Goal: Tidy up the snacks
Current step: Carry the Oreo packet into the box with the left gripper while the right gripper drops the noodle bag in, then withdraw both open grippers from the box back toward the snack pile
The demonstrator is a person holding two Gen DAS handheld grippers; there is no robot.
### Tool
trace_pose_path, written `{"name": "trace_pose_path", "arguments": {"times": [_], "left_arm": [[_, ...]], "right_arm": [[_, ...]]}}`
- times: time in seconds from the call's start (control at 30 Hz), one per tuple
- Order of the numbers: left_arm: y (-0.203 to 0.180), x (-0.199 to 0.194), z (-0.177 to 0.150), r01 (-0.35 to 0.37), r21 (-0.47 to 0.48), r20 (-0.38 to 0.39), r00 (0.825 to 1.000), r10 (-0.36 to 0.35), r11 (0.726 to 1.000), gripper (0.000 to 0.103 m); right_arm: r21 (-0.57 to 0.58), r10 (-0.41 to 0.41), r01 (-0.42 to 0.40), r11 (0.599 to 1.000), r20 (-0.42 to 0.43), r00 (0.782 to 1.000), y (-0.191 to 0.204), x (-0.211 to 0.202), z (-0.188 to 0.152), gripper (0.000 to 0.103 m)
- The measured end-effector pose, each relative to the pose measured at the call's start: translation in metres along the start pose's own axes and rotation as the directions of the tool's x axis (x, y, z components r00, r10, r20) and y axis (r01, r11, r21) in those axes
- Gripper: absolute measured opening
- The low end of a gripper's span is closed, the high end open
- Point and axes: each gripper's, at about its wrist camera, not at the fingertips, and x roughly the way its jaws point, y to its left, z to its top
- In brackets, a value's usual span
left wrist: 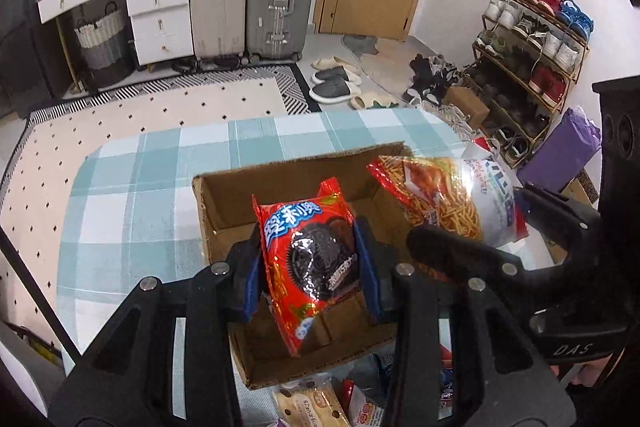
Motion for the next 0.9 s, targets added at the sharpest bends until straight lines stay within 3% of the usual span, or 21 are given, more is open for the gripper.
{"name": "trace_pose_path", "arguments": {"times": [0.2,0.4,0.47,0.57,0.67,0.9], "left_arm": [[0.014,0.03,-0.004,-0.005,-0.033,-0.056,0.998,0.004,0.999,0.038],[0.026,0.029,-0.006,0.0,-0.087,-0.052,0.999,-0.005,0.996,0.054],[0.026,0.021,-0.009,-0.022,-0.085,-0.036,0.999,0.019,0.996,0.065],[0.021,-0.002,-0.016,-0.059,-0.062,0.009,0.998,0.06,0.996,0.068],[0.013,-0.029,-0.023,-0.089,-0.052,0.06,0.994,0.092,0.995,0.077],[-0.008,-0.099,-0.046,-0.148,-0.023,0.155,0.977,0.149,0.989,0.078]], "right_arm": [[0.025,0.02,-0.019,1.0,-0.036,0.999,-0.013,0.021,-0.004,0.075],[0.007,-0.001,0.001,1.0,-0.009,1.0,-0.011,0.012,-0.005,0.077],[-0.002,0.001,-0.001,1.0,0.018,1.0,-0.009,0.003,-0.005,0.077],[0.0,0.008,-0.008,1.0,0.055,0.998,-0.003,-0.019,-0.005,0.077],[-0.005,0.013,-0.013,1.0,0.094,0.996,0.003,-0.044,-0.008,0.085],[-0.032,0.01,-0.005,0.999,0.164,0.986,0.027,-0.098,-0.027,0.085]]}}
